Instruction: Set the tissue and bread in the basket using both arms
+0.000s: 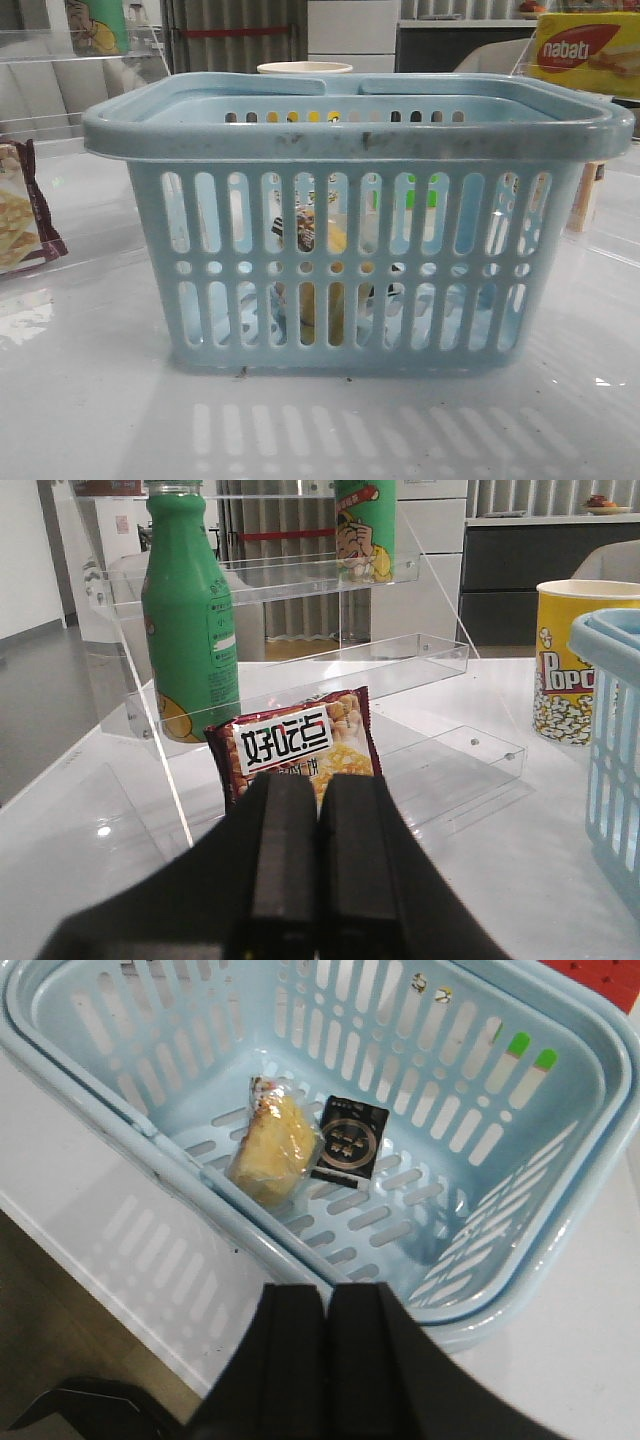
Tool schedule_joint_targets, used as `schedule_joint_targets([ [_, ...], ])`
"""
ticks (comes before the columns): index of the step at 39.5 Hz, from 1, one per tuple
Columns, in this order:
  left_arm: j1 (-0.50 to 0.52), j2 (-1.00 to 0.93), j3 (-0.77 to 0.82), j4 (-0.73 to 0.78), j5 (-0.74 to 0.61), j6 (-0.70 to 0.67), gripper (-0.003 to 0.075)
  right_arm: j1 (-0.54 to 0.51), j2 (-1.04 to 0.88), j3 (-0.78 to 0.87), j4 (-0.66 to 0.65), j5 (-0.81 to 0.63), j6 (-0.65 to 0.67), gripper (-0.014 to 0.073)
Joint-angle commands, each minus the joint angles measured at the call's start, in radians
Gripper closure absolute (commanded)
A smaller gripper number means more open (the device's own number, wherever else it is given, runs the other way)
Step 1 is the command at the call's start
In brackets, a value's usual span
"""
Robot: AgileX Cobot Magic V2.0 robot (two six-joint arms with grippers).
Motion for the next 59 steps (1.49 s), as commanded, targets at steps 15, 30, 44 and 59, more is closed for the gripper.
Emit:
schedule_joint_targets([
  [15,-0.005,-0.017,-0.002,-0.011,-0.091,-0.002,0.0629,-0.376,-0.43,0.369,-0.014,-0.554,-0.007,0.0537],
  [30,-0.005,-0.017,-0.002,-0.011,-0.091,-0.002,0.0629,-0.546,-0.831,0.739,-0.014,-0.625,-0.007,0.0537],
  [44,-0.005,-0.017,-0.002,-0.011,-0.091,-0.002,0.0629,-0.52,-0.95,0.941,-0.014,-0.719,-0.007,0.0537],
  [59,-0.005,-0.017,-0.002,-0.011,-0.091,-0.002,0.0629,-0.504,-0.95,0.939,-0.014,-0.739,-0.007,0.0537],
])
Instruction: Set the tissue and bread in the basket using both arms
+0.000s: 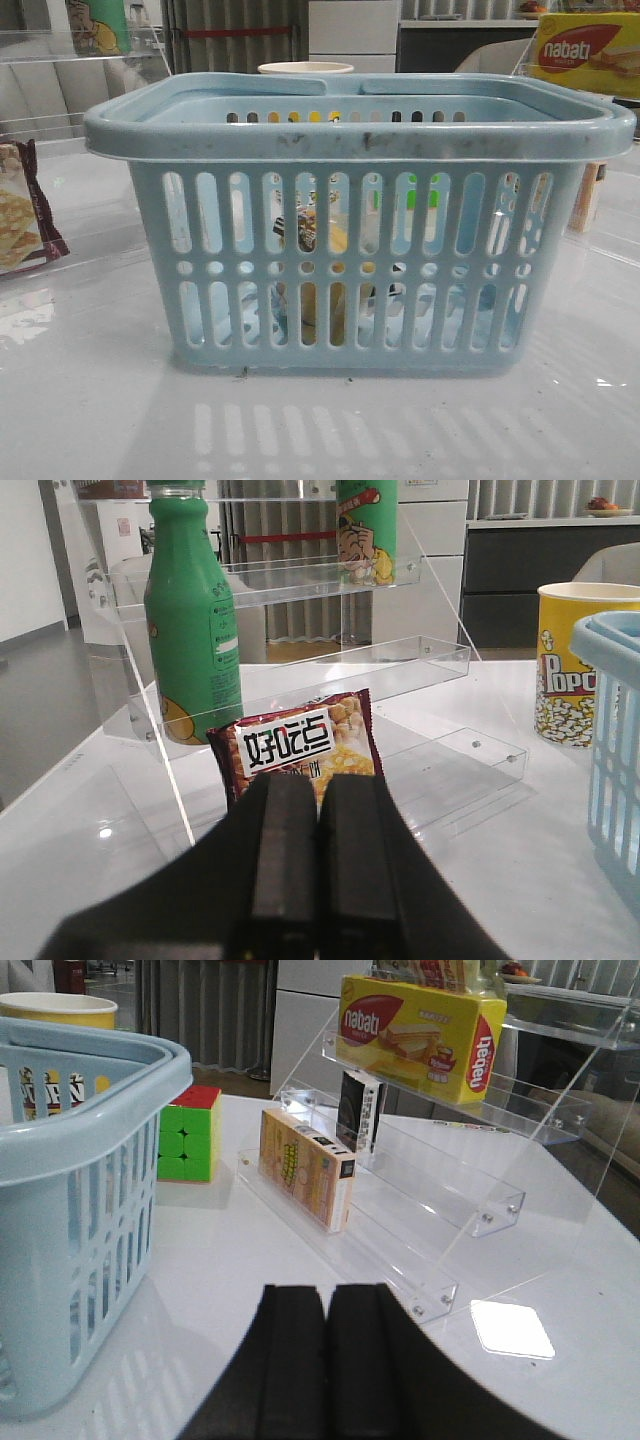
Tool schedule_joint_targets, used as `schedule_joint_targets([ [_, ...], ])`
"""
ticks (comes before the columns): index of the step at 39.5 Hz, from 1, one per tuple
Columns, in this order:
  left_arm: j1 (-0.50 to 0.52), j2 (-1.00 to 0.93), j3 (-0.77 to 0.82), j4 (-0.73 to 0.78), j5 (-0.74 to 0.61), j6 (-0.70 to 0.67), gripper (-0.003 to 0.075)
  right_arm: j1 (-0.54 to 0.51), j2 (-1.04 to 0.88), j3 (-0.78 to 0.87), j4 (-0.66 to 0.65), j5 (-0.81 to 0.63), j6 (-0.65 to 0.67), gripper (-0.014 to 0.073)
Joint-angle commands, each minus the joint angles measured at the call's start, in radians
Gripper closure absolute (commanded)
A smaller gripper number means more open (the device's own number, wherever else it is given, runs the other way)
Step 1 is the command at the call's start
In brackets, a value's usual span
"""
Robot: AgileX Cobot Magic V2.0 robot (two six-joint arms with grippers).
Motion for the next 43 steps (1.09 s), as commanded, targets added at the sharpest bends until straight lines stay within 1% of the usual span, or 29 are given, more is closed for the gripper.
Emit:
schedule_joint_targets([
  [1,-0.005,-0.017,-0.002,-0.011,-0.087,-0.002,0.0629,-0.004,-0.017,0.0,-0.004,-0.099,-0.007,0.0537],
  [8,-0.005,-0.017,-0.002,-0.011,-0.087,-0.002,0.0629,-0.002,-0.016,0.0,-0.015,-0.129,0.014,0.0537],
  [12,-0.005,-0.017,-0.002,-0.011,-0.087,-0.002,0.0629,-0.002,-0.016,0.0,-0.098,-0.182,0.129,0.0537],
  [15,-0.005,-0.017,-0.002,-0.011,-0.087,-0.002,0.0629,-0.002,-0.016,0.0,-0.143,-0.207,0.187,0.0537],
  [43,-0.005,-0.017,-0.002,-0.011,-0.087,-0.002,0.0629,-0.002,-0.016,0.0,-0.132,-0.21,0.189,0.0537],
])
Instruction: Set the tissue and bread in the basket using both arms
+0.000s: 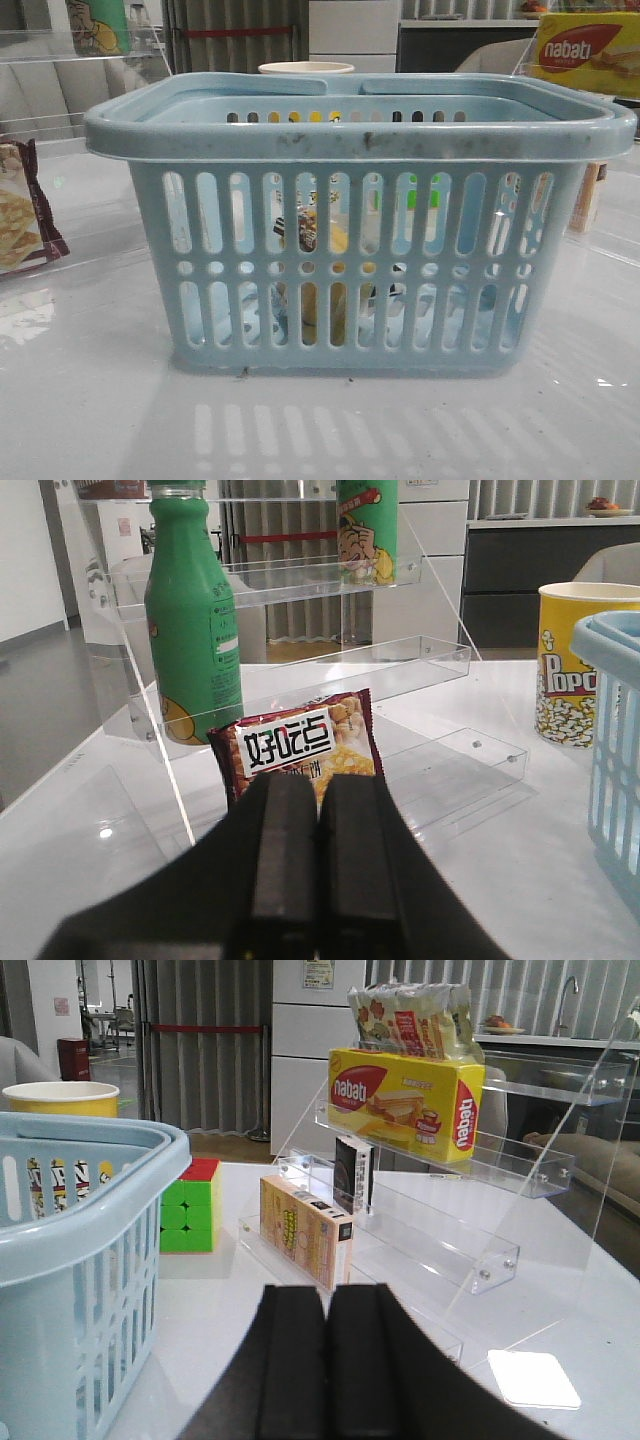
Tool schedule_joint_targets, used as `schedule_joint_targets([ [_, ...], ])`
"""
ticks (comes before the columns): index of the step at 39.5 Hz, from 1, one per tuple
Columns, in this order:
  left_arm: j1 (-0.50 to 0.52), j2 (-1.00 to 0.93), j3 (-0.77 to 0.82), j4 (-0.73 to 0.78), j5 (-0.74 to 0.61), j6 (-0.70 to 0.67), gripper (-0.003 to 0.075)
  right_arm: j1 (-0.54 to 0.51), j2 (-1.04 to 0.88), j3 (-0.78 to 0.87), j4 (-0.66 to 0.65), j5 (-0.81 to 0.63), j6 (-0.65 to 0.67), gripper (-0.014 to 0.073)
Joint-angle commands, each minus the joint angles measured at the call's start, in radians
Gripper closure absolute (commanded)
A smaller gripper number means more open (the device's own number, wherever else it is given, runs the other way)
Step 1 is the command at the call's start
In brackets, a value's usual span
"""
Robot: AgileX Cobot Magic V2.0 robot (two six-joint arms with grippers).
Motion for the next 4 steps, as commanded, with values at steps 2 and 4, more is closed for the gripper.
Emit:
schedule_joint_targets([
  [2,-0.005,-0.017,-0.002,-0.011,-0.087,-0.002,0.0629,-0.002,-0.016,0.0,-0.007,-0.098,0.002,0.0537],
  [4,-0.005,-0.017,-0.002,-0.011,-0.087,-0.002,0.0629,-0.002,-0.016,0.0,-0.007,-0.098,0.002,0.0537],
])
